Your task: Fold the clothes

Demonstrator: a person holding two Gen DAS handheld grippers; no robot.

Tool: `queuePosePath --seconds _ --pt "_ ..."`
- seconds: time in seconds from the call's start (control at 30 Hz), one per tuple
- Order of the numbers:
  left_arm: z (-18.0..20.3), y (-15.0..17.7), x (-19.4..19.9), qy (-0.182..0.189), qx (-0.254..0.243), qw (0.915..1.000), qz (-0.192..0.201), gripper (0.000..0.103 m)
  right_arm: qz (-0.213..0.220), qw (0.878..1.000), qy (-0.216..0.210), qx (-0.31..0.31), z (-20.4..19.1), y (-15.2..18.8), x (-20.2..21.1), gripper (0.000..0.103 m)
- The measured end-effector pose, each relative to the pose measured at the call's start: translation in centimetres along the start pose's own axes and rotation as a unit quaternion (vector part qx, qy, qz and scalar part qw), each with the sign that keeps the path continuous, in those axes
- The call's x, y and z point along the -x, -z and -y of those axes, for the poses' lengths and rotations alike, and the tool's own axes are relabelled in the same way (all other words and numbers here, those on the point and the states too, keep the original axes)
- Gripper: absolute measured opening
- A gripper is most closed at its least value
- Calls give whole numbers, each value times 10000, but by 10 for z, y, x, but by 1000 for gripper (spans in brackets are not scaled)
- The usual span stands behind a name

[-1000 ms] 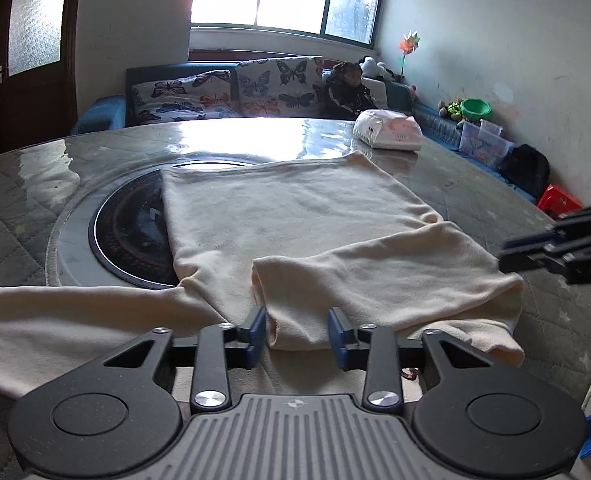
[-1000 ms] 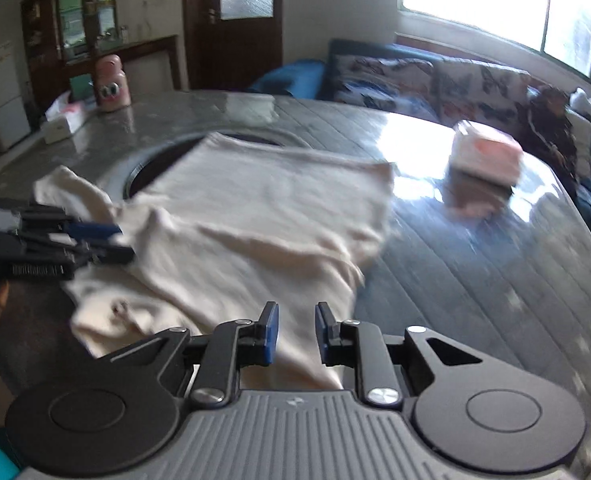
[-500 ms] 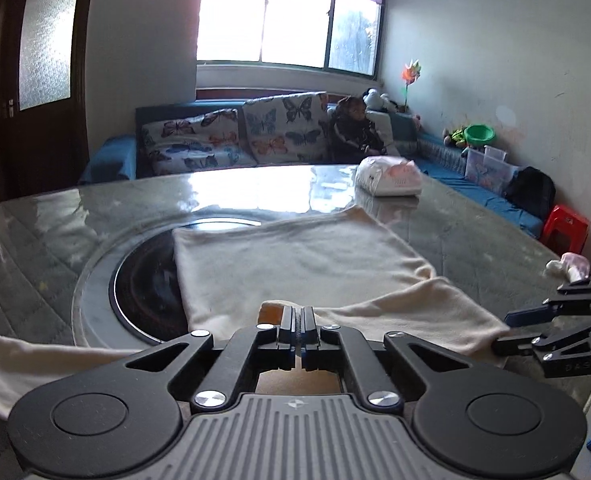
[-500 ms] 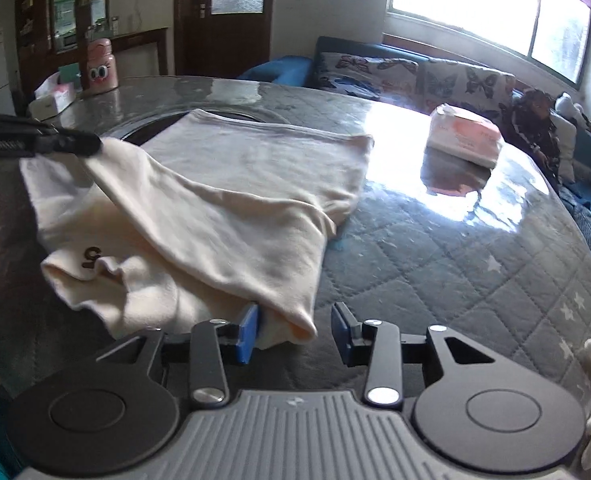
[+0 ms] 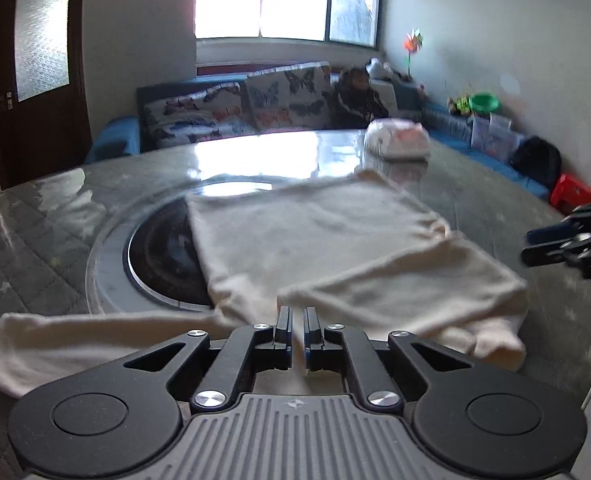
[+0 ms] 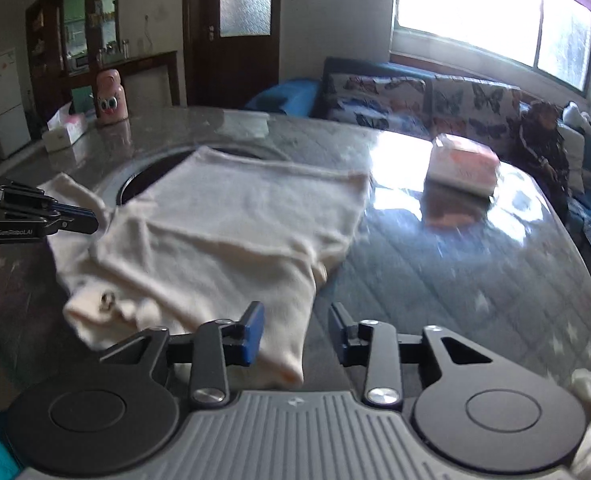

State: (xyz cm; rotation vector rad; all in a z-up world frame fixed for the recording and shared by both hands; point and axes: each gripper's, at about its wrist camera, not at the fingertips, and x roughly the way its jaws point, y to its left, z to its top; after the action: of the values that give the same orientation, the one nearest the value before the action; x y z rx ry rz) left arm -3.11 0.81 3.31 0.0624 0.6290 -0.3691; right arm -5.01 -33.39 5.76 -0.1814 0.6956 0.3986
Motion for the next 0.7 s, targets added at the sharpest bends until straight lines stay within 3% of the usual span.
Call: queuePosePath --seconds 0.17,0.37,0.7 --pt "10 -5 -20 253 -21 9997 -57 6 -21 9999 -87 128 -6 -17 -40 21" --pt "2 6 -43 185 165 9991 -332 6 -257 9996 -65 139 -8 -15 -74 17" --pt "4 0 -49 244 261 9990 -266 11 -261 9994 -120 183 -18 -13 -71 18"
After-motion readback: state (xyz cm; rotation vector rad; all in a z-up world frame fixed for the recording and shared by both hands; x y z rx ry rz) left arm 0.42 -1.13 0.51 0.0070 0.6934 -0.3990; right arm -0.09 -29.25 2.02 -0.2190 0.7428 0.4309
